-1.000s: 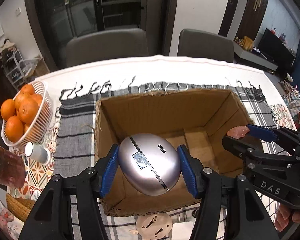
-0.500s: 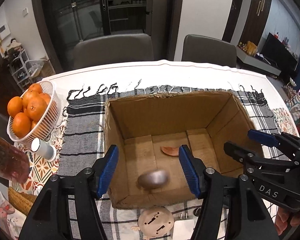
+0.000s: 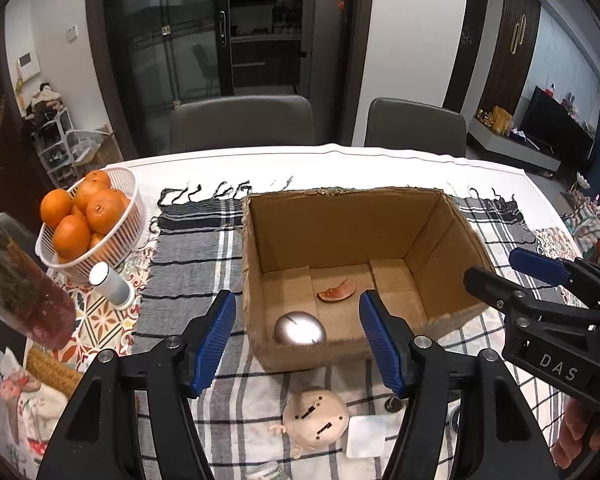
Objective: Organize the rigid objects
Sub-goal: 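Open the left tool while the right tool opens, dropping speaker and comb into the box, then grasp the white cream jar with the left tool while the right tool grasps the white charger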
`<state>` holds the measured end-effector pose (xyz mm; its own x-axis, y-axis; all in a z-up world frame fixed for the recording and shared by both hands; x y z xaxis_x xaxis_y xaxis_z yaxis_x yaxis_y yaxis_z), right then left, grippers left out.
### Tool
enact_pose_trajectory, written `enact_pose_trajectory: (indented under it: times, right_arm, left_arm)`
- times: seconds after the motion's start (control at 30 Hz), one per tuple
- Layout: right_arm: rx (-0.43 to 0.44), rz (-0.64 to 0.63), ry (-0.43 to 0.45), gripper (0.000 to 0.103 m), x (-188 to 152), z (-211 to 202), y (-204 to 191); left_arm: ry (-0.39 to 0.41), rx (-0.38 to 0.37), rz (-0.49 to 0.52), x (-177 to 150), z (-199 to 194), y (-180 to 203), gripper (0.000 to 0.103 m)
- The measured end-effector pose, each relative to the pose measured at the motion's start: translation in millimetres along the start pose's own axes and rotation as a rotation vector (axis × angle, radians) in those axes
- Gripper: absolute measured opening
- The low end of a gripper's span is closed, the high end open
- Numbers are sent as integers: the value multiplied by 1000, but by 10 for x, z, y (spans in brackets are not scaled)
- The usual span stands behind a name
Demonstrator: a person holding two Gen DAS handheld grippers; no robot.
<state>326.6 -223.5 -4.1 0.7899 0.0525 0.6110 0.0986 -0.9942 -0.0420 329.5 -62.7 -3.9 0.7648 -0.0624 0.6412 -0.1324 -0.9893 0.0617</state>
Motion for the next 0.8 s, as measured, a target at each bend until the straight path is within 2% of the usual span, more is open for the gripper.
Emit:
enact_pose_trajectory:
  times: [0.43, 0.8]
  right_arm:
    - [53, -1, -18, 62, -417, -168, -212]
    - [83, -9, -70, 62, -785, -116, -426]
  left_arm:
    - [-3, 6, 4, -441, -265, -100, 65]
    - [-77, 8, -27, -892, -267, -256, 65]
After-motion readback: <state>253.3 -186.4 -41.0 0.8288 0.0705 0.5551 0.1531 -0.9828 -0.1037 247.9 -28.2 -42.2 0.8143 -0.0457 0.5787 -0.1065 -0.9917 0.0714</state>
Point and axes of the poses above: each gripper's, at about its wrist camera, not at the fingertips, and z roughly the way its jaws point, y to its right, x to its top, the point moved 5 cm from there along z, roughly the way its jaws point, and after that the axes turned 3 degrees about -z, right-handed, at the moved point
